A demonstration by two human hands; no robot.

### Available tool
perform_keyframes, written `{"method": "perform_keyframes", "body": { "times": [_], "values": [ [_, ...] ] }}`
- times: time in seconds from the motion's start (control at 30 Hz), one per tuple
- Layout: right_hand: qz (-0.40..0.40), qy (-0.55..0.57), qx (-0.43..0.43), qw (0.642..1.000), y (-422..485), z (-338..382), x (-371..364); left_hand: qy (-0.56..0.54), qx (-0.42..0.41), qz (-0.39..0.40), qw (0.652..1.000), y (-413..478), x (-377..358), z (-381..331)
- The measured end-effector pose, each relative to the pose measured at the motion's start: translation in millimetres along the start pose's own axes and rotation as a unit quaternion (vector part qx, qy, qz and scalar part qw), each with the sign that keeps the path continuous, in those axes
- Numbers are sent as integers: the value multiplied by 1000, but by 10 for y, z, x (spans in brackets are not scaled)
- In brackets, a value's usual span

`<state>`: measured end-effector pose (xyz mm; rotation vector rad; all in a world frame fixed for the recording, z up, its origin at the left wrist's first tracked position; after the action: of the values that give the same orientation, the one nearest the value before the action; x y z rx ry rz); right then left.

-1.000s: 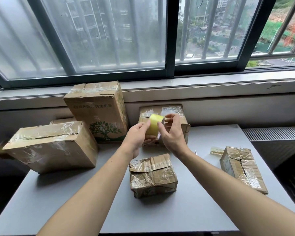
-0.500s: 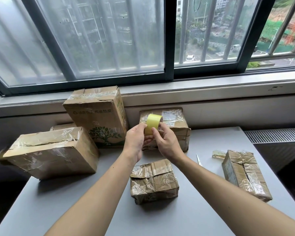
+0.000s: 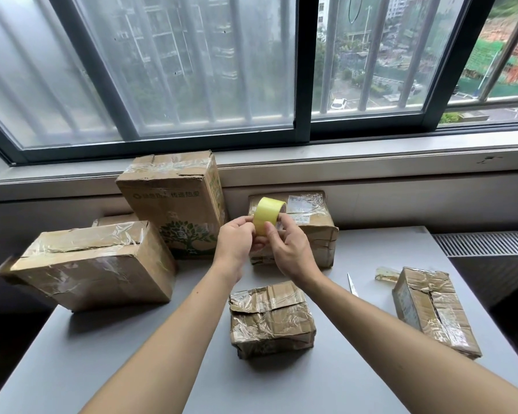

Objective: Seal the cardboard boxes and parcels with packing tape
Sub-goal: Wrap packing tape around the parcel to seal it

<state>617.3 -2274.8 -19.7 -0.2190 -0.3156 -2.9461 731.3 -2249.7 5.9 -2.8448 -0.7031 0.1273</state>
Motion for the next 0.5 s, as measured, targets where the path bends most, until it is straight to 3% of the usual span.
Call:
{"method": "perform_keyframes", "body": {
  "times": [0.07,0.17,0.23,0.33,0.5],
  "values": [
    [-19,4,-17,1000,32,-10,27,153,-117,26,981,56,65,-77],
    [-24,18,-36,999,62,-20,61,316,-294,60,900,64,72,-160],
    [-14,60,-56,997,52,-3,60,360,-365,45,857,58,81,-160],
    [24,124,-77,989,20,-9,46,370,-391,-7,843,27,133,-138],
    [37,130,-77,988,6,-68,17,350,-368,-27,861,31,173,-99]
  ]
}}
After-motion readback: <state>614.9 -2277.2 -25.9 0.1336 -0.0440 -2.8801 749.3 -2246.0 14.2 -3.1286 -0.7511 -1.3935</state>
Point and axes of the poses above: each hand's wrist, its own y-axis towards the middle knuckle, its own x-axis out of the back of the hand, z = x × y, the point moved 4 cm from there along y, towards the middle knuckle, and after that the axes turned 4 degrees about -z, right-handed, at the moved point
